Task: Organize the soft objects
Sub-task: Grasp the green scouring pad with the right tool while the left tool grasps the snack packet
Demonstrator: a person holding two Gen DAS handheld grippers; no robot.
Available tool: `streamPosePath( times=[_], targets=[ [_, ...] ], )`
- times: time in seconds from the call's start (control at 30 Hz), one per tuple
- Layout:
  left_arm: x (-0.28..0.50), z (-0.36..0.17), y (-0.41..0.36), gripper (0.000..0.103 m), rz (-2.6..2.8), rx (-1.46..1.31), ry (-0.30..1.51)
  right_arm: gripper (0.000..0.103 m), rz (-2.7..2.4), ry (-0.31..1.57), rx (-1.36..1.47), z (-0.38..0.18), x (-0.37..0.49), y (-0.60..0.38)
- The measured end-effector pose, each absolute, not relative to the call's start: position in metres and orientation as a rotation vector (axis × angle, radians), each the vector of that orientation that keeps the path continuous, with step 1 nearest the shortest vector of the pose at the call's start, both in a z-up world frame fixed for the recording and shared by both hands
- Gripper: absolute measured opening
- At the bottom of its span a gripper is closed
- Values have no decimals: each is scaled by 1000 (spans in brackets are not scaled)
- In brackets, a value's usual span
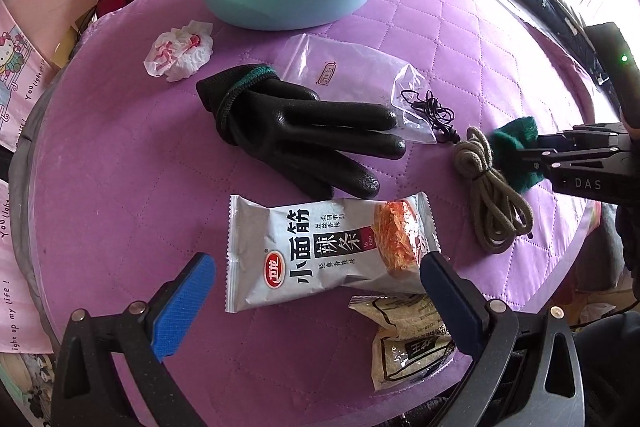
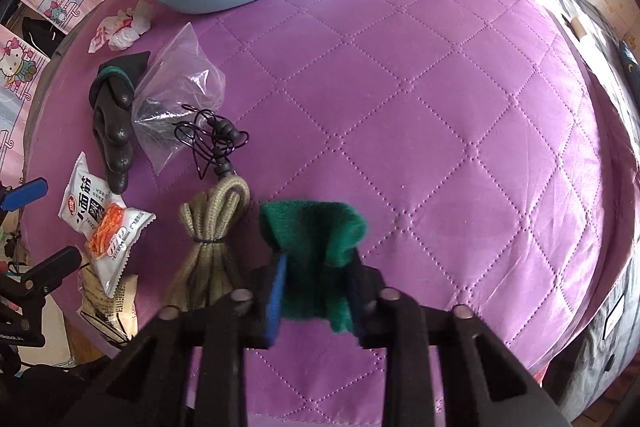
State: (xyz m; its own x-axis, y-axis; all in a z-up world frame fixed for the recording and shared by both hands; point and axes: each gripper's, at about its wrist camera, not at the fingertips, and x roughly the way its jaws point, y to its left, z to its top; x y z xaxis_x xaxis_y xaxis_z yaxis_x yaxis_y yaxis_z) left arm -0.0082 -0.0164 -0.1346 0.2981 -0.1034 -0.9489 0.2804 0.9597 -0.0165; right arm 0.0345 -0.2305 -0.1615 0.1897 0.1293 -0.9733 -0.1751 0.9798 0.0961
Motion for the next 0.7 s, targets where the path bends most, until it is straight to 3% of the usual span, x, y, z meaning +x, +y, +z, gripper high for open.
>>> streamPosePath(
  times=[0.7],
  targets=[
    [11,-171,-45,103,-297,159,1310,7,181,1308,-46,-143,18,-249]
  ],
)
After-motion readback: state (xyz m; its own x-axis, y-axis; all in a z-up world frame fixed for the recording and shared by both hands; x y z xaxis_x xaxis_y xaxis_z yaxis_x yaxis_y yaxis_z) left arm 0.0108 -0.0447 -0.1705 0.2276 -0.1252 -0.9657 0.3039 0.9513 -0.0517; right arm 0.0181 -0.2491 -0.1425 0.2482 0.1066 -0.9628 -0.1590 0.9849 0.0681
